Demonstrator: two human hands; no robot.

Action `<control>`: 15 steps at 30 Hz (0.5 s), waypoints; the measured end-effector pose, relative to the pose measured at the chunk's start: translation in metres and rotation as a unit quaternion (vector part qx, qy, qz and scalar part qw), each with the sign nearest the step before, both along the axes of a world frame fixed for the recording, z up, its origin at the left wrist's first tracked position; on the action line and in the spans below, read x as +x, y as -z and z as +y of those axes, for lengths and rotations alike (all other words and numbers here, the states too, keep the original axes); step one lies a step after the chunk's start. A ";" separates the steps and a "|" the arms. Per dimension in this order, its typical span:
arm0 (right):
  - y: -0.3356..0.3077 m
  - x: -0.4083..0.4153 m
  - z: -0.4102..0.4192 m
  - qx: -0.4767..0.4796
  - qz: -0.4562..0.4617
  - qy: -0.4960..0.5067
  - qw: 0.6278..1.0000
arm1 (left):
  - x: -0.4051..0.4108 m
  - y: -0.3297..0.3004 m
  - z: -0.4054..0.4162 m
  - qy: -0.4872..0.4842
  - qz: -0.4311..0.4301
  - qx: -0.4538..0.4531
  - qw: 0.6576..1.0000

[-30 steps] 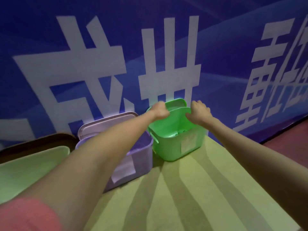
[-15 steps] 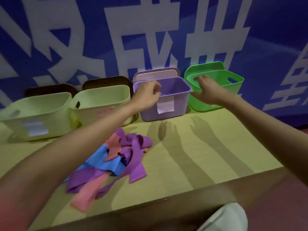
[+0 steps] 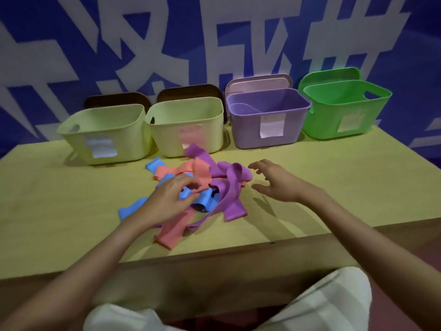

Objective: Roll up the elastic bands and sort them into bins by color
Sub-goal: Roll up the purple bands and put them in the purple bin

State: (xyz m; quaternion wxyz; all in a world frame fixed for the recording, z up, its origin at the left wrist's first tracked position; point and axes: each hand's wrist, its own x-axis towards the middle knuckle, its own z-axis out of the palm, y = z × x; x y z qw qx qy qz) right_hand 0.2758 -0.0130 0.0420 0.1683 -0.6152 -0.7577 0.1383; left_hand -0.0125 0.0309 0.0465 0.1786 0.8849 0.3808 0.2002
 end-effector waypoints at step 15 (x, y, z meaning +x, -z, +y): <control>0.038 -0.032 0.030 0.051 0.133 0.153 0.978 | -0.022 0.027 -0.024 0.029 0.100 -0.047 0.993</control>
